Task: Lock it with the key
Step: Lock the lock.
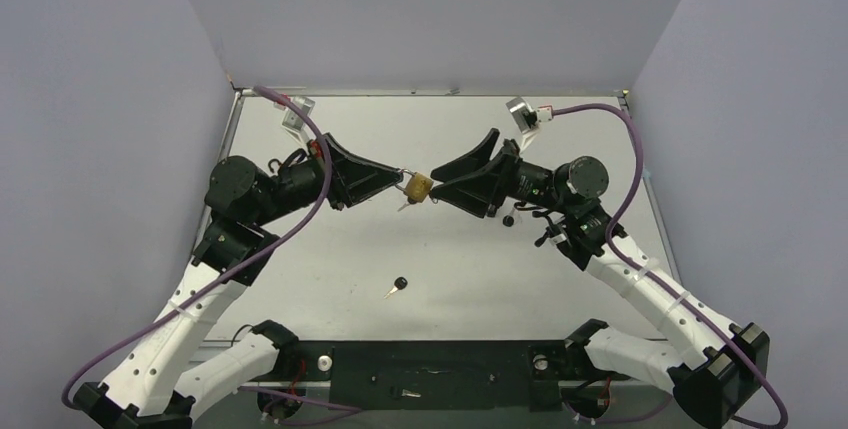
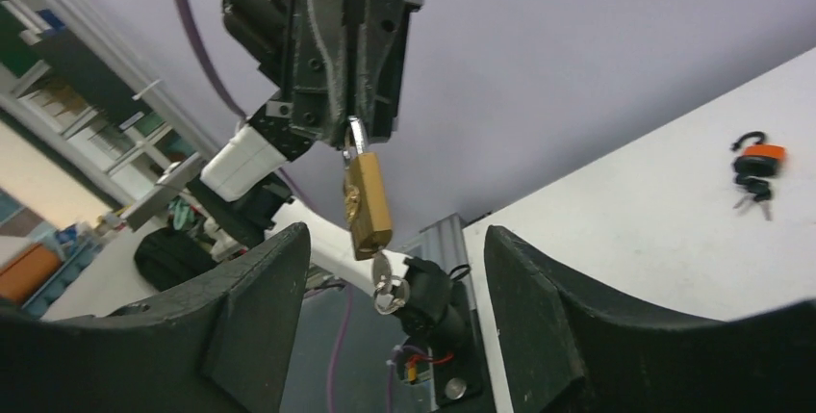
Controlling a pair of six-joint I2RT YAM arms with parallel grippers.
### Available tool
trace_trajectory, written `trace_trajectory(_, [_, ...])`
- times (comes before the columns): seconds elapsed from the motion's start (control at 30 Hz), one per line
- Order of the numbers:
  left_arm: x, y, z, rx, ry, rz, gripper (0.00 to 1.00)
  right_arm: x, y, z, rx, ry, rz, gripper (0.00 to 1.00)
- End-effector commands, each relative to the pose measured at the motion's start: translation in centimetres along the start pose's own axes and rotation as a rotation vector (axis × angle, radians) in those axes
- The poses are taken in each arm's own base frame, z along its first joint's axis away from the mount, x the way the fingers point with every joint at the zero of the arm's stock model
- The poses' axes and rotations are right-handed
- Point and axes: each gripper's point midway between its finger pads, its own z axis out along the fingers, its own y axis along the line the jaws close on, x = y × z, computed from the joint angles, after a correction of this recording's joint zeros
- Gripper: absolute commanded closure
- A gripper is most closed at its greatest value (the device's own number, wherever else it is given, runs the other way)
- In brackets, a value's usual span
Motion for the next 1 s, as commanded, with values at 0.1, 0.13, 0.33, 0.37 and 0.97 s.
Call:
trace_trajectory(0.1, [-2.2, -3.2, -0.1, 0.121, -0.064, 0.032, 1.00, -1.4, 5.2, -0.1, -0.159, -0.044, -0.096, 0.45])
trace_trajectory(0.13, [-2.3, -3.2, -0.1, 0.121, -0.067, 0.027, 1.00, -1.3, 5.3, -0.2, -0.155, -0.042, -0.097, 0.49])
trace_trajectory(0.33, [-2.5, -3.1, 0.1, 0.125, -0.069, 0.022, 1.00, -1.2, 5.1, -0.2, -0.137, -0.035, -0.096, 0.66])
trace_trajectory(0.37, [-2.5, -3.1, 0.2, 0.125, -0.068, 0.022, 1.00, -1.2, 5.0, -0.2, -0.133, -0.033, -0.099, 0.67])
trace_trajectory(0.97, [-2.9, -2.0, 0.2, 0.103, -0.085, 0.022, 1.00, 0.2, 1.3, -0.6, 0.002, 0.010, -0.080, 1.00])
